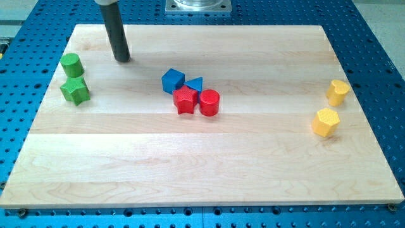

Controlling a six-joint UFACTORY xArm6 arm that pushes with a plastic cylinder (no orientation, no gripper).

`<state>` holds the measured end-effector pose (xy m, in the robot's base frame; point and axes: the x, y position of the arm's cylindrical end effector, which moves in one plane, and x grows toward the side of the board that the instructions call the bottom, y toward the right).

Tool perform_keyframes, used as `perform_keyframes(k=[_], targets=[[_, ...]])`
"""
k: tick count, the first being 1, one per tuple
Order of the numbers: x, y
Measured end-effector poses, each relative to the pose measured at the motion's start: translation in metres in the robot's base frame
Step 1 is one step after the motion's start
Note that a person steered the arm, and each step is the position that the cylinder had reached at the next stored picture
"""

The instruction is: Push the heart into the green circle

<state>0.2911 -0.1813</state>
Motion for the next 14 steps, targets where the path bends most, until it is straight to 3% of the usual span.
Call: perform_keyframes(k=[1, 3, 4, 5, 6, 7, 8, 9, 10, 11, 12, 13, 14], targets=[[-0.001, -0.068], [0.067, -0.072], [0.038, -0.012], [-0.007, 0.121], [-0.012, 0.262], [0.023, 0.386], [0.112, 0.481], [0.151, 0.519], [0.143, 0.433], [0.085, 0.422], [0.055, 0.362], [0.082, 0.424], [0.114, 0.449]])
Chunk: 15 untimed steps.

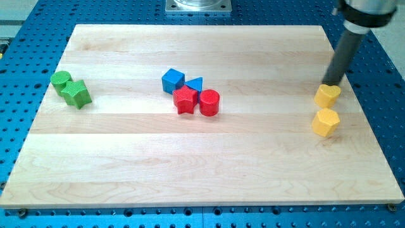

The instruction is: Push the heart into the green circle

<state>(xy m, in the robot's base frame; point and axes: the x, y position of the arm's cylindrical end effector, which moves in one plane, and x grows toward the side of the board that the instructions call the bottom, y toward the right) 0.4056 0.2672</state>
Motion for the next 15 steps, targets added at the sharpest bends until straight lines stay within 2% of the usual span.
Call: perform_keyframes(k=[1, 2, 3, 4, 5, 6, 7, 8, 9, 10, 11, 13, 15], targets=[[0.071, 0.001], [0.066, -0.083], [0.058, -0.116], [0.053, -0.052], [0.028, -0.025], [-0.009, -0.126], [-0.013, -0.154], [0.043, -0.106], [0.047, -0.170], [-0.013, -0.172], [-0.055, -0.184], [-0.072, -0.172], [-0.078, -0.249]])
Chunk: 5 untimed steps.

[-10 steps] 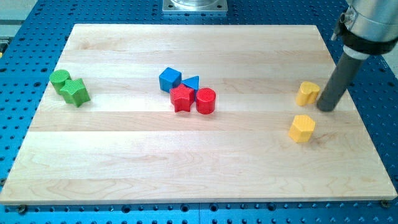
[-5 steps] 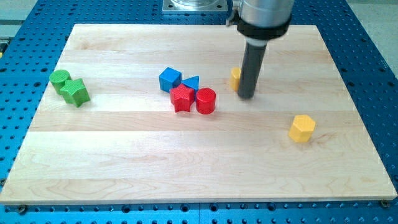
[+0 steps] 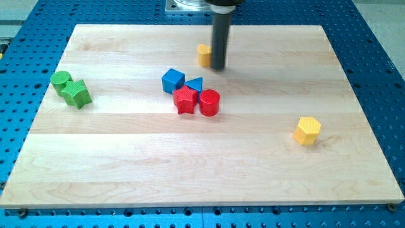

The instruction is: Push the heart into the green circle

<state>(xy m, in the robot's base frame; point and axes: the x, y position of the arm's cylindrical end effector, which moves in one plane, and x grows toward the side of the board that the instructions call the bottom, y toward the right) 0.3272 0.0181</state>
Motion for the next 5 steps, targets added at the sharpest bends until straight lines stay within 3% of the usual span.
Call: perform_keyframes(k=[1, 2, 3, 4, 5], targets=[[-0.031, 0.050], [-0.033, 0.013], [-0.012, -0.098], [-0.021, -0.057], [-0.011, -0.115]])
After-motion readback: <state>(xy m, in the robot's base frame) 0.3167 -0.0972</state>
